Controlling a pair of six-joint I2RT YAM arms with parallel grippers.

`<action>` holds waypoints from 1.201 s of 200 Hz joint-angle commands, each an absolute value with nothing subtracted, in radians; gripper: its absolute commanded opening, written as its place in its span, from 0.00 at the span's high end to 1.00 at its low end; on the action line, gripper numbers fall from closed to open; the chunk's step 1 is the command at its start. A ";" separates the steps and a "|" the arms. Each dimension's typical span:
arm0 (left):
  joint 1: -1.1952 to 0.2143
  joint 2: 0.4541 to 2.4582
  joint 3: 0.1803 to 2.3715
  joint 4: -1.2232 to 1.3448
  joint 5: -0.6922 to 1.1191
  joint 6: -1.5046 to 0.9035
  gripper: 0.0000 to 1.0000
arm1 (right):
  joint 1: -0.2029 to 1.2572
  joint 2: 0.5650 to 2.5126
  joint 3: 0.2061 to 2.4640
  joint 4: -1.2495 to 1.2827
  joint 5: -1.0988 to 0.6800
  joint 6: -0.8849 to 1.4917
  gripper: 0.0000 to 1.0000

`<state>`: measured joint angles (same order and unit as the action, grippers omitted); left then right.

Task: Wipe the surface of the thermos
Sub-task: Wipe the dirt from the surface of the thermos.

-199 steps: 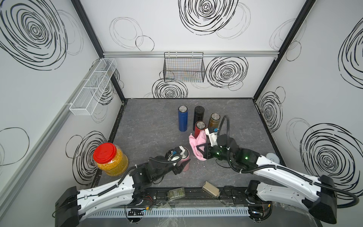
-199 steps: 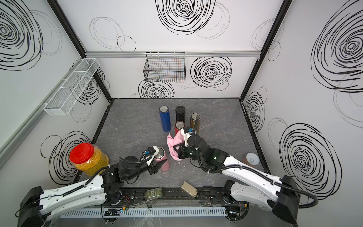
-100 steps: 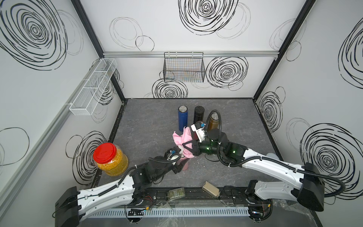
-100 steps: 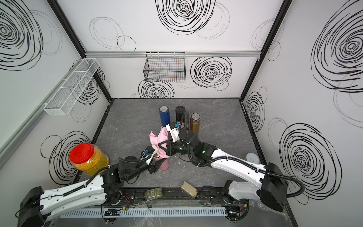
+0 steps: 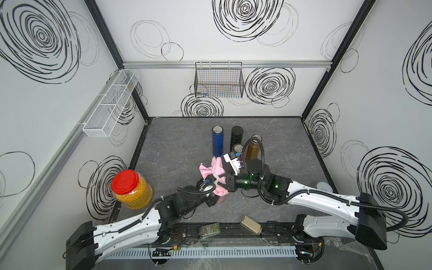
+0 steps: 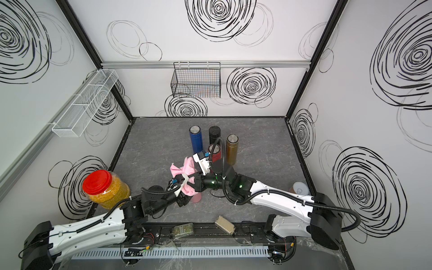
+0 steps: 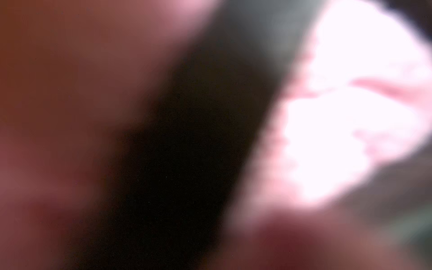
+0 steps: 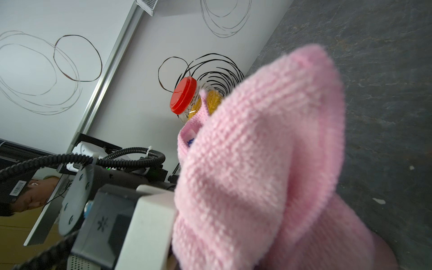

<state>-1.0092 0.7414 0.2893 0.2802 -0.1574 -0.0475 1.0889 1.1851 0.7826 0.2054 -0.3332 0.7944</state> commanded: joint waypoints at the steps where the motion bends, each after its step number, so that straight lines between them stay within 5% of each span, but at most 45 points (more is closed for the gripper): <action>1: -0.978 0.733 0.306 0.357 -0.181 -0.075 1.00 | 1.117 1.115 0.719 0.039 -0.349 0.834 1.00; 39: -0.973 0.740 0.314 0.350 -0.149 -0.069 1.00 | 1.105 1.086 0.671 0.148 -0.300 0.805 1.00; 135: -1.015 0.784 0.325 0.369 -0.165 -0.073 1.00 | 1.032 1.406 1.009 -0.012 -0.325 0.684 1.00; 240: -0.956 0.789 0.326 0.370 -0.427 -0.209 1.00 | 1.048 0.885 0.646 -0.044 -0.108 0.805 1.00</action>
